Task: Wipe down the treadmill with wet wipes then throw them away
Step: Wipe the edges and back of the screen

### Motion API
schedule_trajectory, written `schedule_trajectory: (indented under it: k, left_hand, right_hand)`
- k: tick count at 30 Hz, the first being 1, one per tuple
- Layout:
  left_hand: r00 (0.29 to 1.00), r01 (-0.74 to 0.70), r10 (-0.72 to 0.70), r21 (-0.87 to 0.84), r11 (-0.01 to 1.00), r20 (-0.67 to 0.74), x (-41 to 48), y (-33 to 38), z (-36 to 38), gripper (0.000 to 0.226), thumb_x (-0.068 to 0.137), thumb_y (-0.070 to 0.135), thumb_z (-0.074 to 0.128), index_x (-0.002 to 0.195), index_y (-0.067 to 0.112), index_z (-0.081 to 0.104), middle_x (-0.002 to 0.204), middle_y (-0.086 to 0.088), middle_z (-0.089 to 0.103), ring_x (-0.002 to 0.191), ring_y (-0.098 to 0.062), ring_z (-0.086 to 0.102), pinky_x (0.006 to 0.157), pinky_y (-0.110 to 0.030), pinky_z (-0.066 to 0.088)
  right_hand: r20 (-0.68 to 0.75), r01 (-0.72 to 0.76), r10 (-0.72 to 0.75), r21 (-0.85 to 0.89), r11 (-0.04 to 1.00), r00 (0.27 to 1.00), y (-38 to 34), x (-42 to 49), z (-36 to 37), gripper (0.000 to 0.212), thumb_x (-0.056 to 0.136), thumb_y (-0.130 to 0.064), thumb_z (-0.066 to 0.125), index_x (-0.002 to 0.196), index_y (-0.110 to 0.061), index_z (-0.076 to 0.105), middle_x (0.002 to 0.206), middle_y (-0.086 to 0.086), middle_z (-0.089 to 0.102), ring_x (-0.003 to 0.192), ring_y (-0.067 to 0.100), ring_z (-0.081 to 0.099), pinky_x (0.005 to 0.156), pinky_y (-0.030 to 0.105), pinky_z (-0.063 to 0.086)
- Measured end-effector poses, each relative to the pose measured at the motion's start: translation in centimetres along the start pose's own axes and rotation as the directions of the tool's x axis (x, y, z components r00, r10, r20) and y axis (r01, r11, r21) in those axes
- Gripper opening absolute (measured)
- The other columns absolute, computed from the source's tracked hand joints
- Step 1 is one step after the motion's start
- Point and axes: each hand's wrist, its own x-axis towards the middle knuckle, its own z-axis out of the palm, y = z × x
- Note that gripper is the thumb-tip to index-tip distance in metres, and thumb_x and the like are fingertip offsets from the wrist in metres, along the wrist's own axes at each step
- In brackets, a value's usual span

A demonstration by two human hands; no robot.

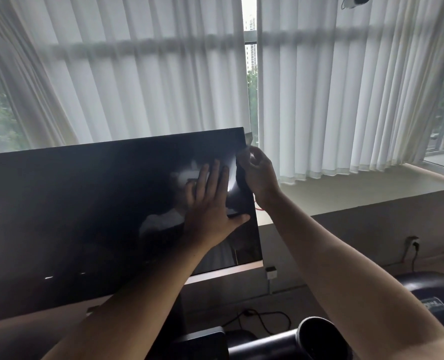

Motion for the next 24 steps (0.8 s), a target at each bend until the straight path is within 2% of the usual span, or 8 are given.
schedule_trajectory:
  k: [2, 6, 10, 11, 13, 15, 19, 24]
  left_hand:
    - [1.0, 0.007, -0.007, 0.001, 1.0, -0.015, 0.0, 0.0, 0.1, 0.119, 0.072, 0.083, 0.057, 0.162, 0.02, 0.012, 0.171, -0.002, -0.004, 0.157, -0.021, -0.004, 0.118, -0.046, 0.004]
    - [0.998, -0.004, 0.004, 0.004, 1.0, -0.061, -0.1, 0.0, 0.4, 0.119, 0.07, 0.084, 0.06, 0.161, 0.018, 0.02, 0.17, -0.004, 0.006, 0.157, -0.023, 0.005, 0.116, -0.046, 0.012]
    - [0.997, -0.01, 0.009, -0.016, 1.0, -0.082, -0.1, 0.0, 0.4, 0.117, 0.072, 0.083, 0.059, 0.161, 0.018, 0.021, 0.17, -0.004, 0.008, 0.157, -0.023, 0.007, 0.117, -0.048, 0.013]
    - [0.997, -0.009, 0.008, -0.011, 1.0, -0.08, 0.0, 0.0, 0.4, 0.117, 0.071, 0.084, 0.059, 0.161, 0.018, 0.021, 0.17, -0.004, 0.008, 0.157, -0.023, 0.007, 0.117, -0.048, 0.013]
    - [0.997, -0.001, 0.002, 0.004, 1.0, -0.078, 0.0, 0.0, 0.4, 0.118, 0.07, 0.084, 0.06, 0.16, 0.019, 0.021, 0.17, -0.004, 0.009, 0.157, -0.023, 0.008, 0.117, -0.047, 0.013]
    - [0.998, 0.0, -0.001, -0.005, 1.0, -0.068, -0.1, 0.0, 0.2, 0.118, 0.069, 0.082, 0.06, 0.16, 0.02, 0.019, 0.17, -0.003, 0.008, 0.157, -0.023, 0.007, 0.117, -0.046, 0.01]
    - [0.999, -0.012, 0.012, -0.012, 1.0, -0.043, -0.2, 0.1, -0.1, 0.118, 0.071, 0.081, 0.058, 0.161, 0.02, 0.012, 0.17, -0.004, 0.003, 0.157, -0.024, 0.002, 0.118, -0.046, 0.007]
    - [0.99, -0.026, 0.023, -0.019, 0.999, -0.14, 0.0, 0.0, 0.5, 0.113, 0.073, 0.084, 0.054, 0.159, 0.016, 0.026, 0.169, -0.007, 0.016, 0.156, -0.025, 0.014, 0.117, -0.05, 0.019]
  right_hand:
    - [-0.023, -0.014, 0.014, -0.018, 1.0, 1.0, 0.8, -0.9, 0.1, 0.021, 0.101, -0.035, 0.057, 0.11, -0.019, 0.067, 0.092, -0.006, 0.072, 0.077, 0.005, 0.068, 0.066, 0.022, 0.052]
    - [-0.048, -0.002, -0.001, -0.059, 0.998, 0.999, 3.1, -3.2, -0.3, 0.017, 0.101, -0.027, 0.058, 0.095, -0.014, 0.067, 0.076, -0.009, 0.065, 0.062, -0.005, 0.056, 0.058, 0.011, 0.04]
    - [-0.088, 0.017, -0.032, -0.164, 0.986, 0.996, 4.3, -4.2, -0.5, 0.017, 0.098, -0.028, 0.063, 0.102, -0.013, 0.071, 0.096, -0.004, 0.061, 0.095, 0.01, 0.058, 0.073, 0.005, 0.038]
    - [-0.114, 0.017, -0.041, -0.205, 0.979, 0.993, 4.4, -4.1, -0.4, 0.018, 0.096, -0.028, 0.065, 0.105, -0.015, 0.072, 0.099, -0.007, 0.056, 0.105, 0.014, 0.055, 0.081, 0.007, 0.038]
    - [-0.134, 0.027, -0.061, -0.241, 0.97, 0.989, 4.0, -3.2, -0.3, 0.017, 0.093, -0.028, 0.068, 0.105, -0.017, 0.074, 0.1, -0.008, 0.051, 0.114, 0.019, 0.05, 0.097, 0.025, 0.041]
    - [-0.121, 0.043, -0.074, -0.237, 0.971, 0.99, 2.9, -1.9, 0.0, 0.019, 0.093, -0.029, 0.067, 0.109, -0.019, 0.073, 0.104, -0.001, 0.055, 0.115, 0.022, 0.05, 0.101, 0.037, 0.043]
    - [-0.127, 0.05, -0.089, -0.28, 0.959, 0.988, 0.7, -0.1, 0.9, 0.029, 0.099, -0.032, 0.059, 0.119, -0.012, 0.067, 0.11, 0.004, 0.06, 0.104, 0.02, 0.056, 0.087, 0.029, 0.043]
    - [-0.152, -0.013, -0.027, -0.259, 0.966, 0.988, 2.5, -2.3, 0.9, 0.026, 0.101, -0.032, 0.052, 0.088, -0.013, 0.064, 0.097, 0.004, 0.061, 0.089, 0.019, 0.056, 0.078, 0.028, 0.037]
